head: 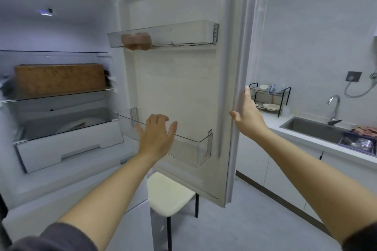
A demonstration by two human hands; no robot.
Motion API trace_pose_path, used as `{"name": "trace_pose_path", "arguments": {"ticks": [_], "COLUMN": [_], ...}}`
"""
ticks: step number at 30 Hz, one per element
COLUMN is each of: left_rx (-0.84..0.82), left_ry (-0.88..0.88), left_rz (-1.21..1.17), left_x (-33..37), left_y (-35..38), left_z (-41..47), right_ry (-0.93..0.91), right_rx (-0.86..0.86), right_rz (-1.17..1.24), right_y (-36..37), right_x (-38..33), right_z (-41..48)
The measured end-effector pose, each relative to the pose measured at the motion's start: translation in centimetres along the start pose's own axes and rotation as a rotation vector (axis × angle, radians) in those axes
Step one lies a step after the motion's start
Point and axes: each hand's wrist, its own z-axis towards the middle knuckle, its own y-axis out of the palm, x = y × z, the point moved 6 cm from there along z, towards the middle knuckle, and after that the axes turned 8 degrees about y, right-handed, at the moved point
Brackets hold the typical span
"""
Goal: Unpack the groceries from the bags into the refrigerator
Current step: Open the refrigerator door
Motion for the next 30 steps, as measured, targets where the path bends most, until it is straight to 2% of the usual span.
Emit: {"name": "trace_pose_path", "arguments": {"ticks": [7, 14, 16, 21, 23, 26, 30], "left_rx": [-0.168, -0.331, -0.318, -0.167, -0.124, -0.111, -0.115], "left_ry": [0.068, -0.036, -0.030, -0.027, -0.015, -0.031, -0.005], "left_rz": [0.152, 0.187, 0.194, 0.204, 0.189, 0.211, 0.349], "left_x": [-4.1, -7.3, -6.9, -6.7, -6.7, -6.3, -5.4], "left_y": [2.4, 5.0, 5.6, 6.7, 7.0, 7.3, 7.5], "left_z": [3.5, 7.0, 7.3, 7.7, 7.8, 8.0, 8.1], "right_ry": [-0.017, -0.066, -0.074, -0.073, -0.052, -0.109, -0.224], "right_rx": [-0.072, -0.145, -0.164, -0.197, -0.121, 0.104, 0.194], "right_rz": [0.048, 0.105, 0.105, 0.128, 0.110, 0.051, -0.181], "right_y": [0.6, 1.5, 1.9, 2.1, 1.9, 2.0, 4.9], "right_x": [3.5, 6.4, 7.1, 7.8, 7.1, 4.9, 1.5], "right_z": [5.4, 10.3, 11.6, 13.6, 12.8, 9.7, 5.7]}}
